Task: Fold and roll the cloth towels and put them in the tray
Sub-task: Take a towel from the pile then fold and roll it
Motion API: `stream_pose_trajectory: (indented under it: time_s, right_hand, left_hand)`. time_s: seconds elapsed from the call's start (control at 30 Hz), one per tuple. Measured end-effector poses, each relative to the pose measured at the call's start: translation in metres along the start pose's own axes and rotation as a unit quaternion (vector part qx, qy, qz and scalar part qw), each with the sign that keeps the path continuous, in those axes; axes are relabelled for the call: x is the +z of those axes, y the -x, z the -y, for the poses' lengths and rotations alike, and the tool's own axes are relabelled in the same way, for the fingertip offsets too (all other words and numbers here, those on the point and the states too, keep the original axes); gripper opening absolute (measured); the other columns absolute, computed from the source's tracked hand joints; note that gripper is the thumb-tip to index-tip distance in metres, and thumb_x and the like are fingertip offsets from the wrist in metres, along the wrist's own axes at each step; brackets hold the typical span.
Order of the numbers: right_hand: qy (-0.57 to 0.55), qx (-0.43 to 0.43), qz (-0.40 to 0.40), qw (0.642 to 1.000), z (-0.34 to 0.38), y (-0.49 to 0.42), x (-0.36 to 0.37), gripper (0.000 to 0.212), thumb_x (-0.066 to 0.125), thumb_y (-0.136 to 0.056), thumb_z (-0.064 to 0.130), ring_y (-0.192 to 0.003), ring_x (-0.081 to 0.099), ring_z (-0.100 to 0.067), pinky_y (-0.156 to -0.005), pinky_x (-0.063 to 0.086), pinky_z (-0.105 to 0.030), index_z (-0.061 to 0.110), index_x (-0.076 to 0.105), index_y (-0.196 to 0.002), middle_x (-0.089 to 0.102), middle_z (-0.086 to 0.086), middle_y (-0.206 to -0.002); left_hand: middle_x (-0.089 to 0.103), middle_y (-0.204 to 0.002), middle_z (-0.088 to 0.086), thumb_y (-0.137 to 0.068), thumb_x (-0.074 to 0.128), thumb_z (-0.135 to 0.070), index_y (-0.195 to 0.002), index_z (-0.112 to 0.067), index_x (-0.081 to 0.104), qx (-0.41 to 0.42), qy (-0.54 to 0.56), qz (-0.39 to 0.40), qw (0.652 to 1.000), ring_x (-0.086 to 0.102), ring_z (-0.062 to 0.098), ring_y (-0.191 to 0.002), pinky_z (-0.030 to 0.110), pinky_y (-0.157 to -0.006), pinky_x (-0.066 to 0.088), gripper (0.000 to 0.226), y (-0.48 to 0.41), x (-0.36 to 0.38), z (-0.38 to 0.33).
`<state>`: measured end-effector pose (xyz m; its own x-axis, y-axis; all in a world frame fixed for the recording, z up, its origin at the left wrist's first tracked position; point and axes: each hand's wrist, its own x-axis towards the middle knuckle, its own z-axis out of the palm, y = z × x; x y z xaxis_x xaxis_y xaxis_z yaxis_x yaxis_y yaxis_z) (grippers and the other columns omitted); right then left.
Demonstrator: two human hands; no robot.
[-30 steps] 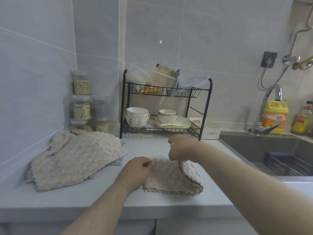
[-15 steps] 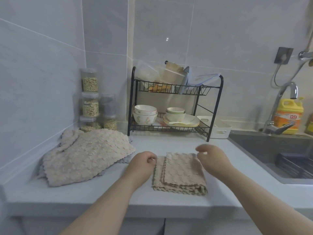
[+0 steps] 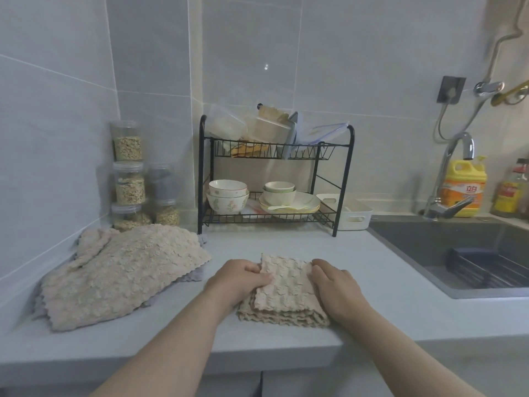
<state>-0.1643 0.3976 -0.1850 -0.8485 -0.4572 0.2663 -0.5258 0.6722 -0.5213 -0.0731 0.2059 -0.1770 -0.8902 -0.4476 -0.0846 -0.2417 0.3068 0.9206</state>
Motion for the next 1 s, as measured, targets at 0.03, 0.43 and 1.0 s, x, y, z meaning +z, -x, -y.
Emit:
stream_pose_trajectory:
  time_s: [0.03, 0.43, 1.0]
  right_hand:
    - [-0.023, 0.009, -0.002, 1.000, -0.001, 0.000, -0.002, 0.027, 0.027, -0.097, 0.033, -0.093, 0.050, -0.033, -0.083, 0.039, -0.043, 0.026, 0.044, -0.078, 0.059, 0.001, -0.088]
    - [0.101, 0.003, 0.029, 0.994, 0.006, 0.007, -0.002, 0.031, 0.034, -0.091, 0.050, -0.106, 0.046, -0.030, -0.086, 0.036, -0.039, 0.024, 0.051, -0.092, 0.056, -0.001, -0.098]
    - [-0.528, 0.073, -0.021, 0.846, -0.016, 0.008, -0.026, 0.023, 0.053, -0.089, -0.011, -0.082, 0.060, -0.031, -0.072, 0.047, -0.039, 0.008, 0.058, -0.101, 0.064, -0.022, -0.088]
  left_hand:
    - [0.073, -0.091, -0.001, -0.063, 0.085, -0.038, -0.087, -0.024, 0.071, 0.003, 0.039, -0.010, 0.999, 0.068, 0.017, -0.088, 0.031, -0.081, 0.055, 0.031, 0.002, 0.002, -0.005]
    - [0.057, -0.112, 0.004, -0.077, 0.076, -0.015, -0.116, -0.018, 0.054, 0.036, -0.010, -0.077, 0.996, 0.058, 0.015, -0.096, 0.028, -0.077, 0.048, 0.046, 0.015, -0.011, 0.001]
    - [0.072, -0.098, 0.005, -0.080, 0.074, -0.024, -0.096, -0.009, 0.068, 0.019, 0.043, 0.062, 0.997, 0.065, 0.013, -0.084, 0.018, -0.067, 0.047, 0.022, 0.011, 0.008, -0.023]
